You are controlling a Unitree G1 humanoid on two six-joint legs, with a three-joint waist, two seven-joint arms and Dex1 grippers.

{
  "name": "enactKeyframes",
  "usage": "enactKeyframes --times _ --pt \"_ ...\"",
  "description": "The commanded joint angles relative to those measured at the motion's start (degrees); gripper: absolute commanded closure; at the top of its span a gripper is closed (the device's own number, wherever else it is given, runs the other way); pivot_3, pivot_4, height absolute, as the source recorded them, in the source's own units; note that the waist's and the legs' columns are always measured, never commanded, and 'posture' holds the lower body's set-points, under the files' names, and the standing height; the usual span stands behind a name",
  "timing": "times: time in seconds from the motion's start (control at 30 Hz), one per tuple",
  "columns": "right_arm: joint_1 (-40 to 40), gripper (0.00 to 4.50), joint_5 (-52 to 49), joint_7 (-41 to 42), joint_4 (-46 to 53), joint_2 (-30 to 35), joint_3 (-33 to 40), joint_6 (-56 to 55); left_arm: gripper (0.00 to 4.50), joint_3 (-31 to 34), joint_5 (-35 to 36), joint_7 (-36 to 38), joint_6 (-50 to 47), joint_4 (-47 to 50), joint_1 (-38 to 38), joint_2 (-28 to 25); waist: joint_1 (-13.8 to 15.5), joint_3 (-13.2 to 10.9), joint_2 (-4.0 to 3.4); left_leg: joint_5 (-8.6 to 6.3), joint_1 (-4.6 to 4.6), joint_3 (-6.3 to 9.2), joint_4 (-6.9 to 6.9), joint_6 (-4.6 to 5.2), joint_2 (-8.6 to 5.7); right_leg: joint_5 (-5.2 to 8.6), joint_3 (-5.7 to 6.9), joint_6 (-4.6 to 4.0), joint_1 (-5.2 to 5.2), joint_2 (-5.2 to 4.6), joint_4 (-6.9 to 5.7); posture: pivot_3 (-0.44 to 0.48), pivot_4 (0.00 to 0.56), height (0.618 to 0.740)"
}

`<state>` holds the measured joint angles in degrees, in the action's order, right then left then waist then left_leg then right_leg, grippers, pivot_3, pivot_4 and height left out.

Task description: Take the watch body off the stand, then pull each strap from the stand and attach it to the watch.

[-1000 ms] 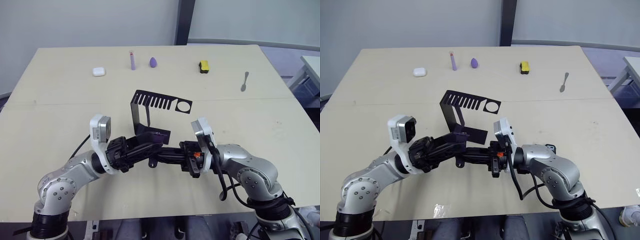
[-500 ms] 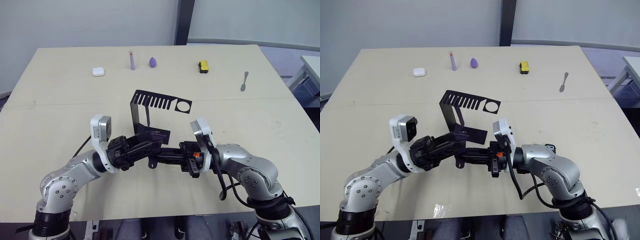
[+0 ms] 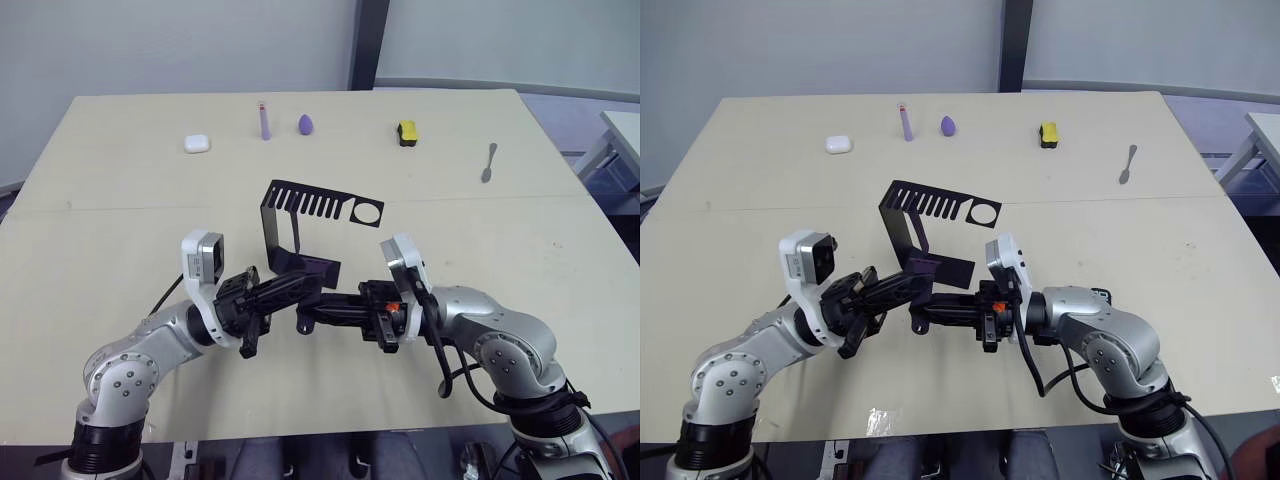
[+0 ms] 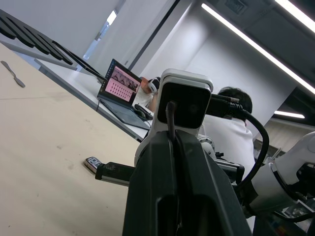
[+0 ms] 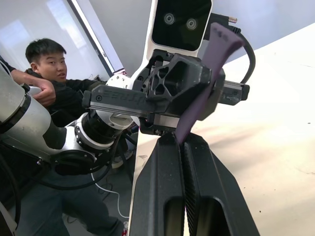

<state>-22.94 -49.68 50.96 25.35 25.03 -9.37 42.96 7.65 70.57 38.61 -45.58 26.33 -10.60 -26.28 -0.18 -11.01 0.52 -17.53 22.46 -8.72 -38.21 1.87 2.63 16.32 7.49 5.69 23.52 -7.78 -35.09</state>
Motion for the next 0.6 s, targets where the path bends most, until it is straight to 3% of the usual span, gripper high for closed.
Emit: enactKeyframes --times 0.03,0.17,0.27,0.33,0.6 --pt "-0.23 4.5 -1.46 0.18 2.05 -0.07 0.69 0.27 4.4 0.08 0.17 0.44 0.91 1.36 -0.08 0.1 -0.01 0.0 0.0 0.0 0.0 0.0 0.0 0.0 0.0 0.0 0.0 0.0 0.0 0.0 0.0 0.0 0.15 0.74" --pt "-0.05 4.5 -1.48 0.37 2.11 0.06 0.69 0.34 4.4 0.23 1.59 -0.61 -0.17 1.01 0.09 0.14 0.0 0.0 0.0 0.0 0.0 0.0 0.0 0.0 0.0 0.0 -0.01 0.0 0.0 0.0 0.0 0.0 0.15 0.74" --pt "0.11 4.5 -1.48 0.47 2.21 0.1 0.78 0.37 3.56 -0.34 -0.27 -1.14 0.12 1.34 0.11 -0.08 0.0 0.0 0.0 0.0 0.0 0.0 0.0 0.0 0.01 0.0 -0.04 0.0 0.0 0.0 0.0 0.0 0.15 0.74" --pt "0.2 4.5 -1.46 0.51 2.29 0.1 0.87 0.43 2.66 -0.43 -0.7 -0.77 0.47 1.53 0.04 -0.01 0.0 0.0 0.0 0.0 0.01 0.0 0.0 0.0 0.01 0.0 -0.03 0.0 0.0 0.0 0.01 0.0 0.15 0.74" --pt "0.48 4.5 -1.28 0.73 2.33 0.22 0.92 0.38 2.66 0.02 0.88 -0.85 0.13 0.95 -0.43 0.63 0.0 0.0 0.0 -0.01 0.01 0.0 0.01 0.0 0.01 0.0 -0.05 0.0 0.01 0.0 0.02 0.0 0.15 0.74"
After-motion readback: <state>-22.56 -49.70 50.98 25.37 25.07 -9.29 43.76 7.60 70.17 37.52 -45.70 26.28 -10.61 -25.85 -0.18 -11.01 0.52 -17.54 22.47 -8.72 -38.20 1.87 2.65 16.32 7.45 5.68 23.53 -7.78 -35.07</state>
